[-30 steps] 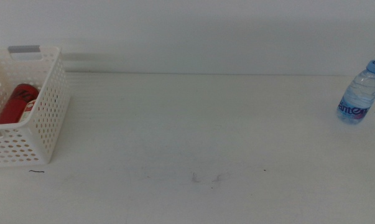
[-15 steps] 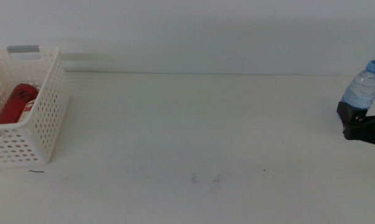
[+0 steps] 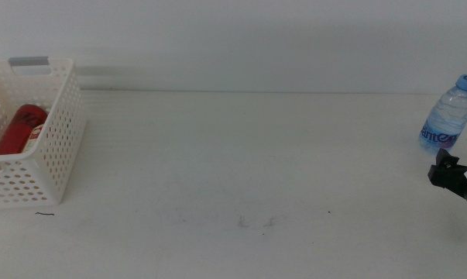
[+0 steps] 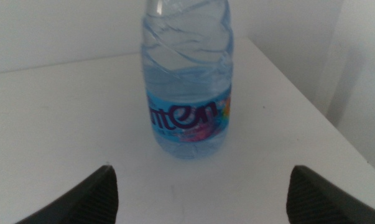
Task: Use arms to grab the bottles and put them into the dustbin to the left of the table.
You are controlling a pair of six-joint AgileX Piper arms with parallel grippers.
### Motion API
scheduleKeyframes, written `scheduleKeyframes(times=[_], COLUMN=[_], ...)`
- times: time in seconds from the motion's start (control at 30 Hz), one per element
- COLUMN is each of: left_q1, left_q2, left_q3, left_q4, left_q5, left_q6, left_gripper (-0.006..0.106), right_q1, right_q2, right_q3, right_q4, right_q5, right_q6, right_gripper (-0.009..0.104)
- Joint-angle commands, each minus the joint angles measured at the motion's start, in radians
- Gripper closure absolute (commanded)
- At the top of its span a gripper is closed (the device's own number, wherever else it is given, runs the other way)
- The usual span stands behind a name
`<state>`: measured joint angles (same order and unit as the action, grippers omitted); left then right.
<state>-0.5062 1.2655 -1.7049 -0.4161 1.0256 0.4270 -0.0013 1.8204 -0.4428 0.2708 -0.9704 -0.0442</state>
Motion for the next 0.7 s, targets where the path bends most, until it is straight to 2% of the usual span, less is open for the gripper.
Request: scheduleKeyframes(times=[0.0,0.17,0.4,0.67], left_q1=[-0.002,-0.002,-0.002,-0.002], left_q2=[-0.006,-0.006,-0.006,-0.006], left_q3=[-0.001,-0.001,-0.001,-0.001], left_q4=[0.000,0.000,0.000,0.000], left_q5=[-0.014,-0.014,-0.014,-0.014], left_q6=[-0.009,-0.009,-0.009,-0.009], left_gripper=[0.007,0.007,0.007,0.007], right_q1=[-0.009,-0.009,-0.009,-0.009], right_q2=[0.030,0.118,0.260,0.399], right_q3=[-0.030,-0.153,-0.318,-0.521], right_q4=[0.024,0.061,0.063,0.135], right_q5=[-0.031,-0.031,-0.031,-0.031], right_q6=[0.003,-0.193,-0.198,-0.305], right_gripper=[0.016,0.016,0.016,0.016])
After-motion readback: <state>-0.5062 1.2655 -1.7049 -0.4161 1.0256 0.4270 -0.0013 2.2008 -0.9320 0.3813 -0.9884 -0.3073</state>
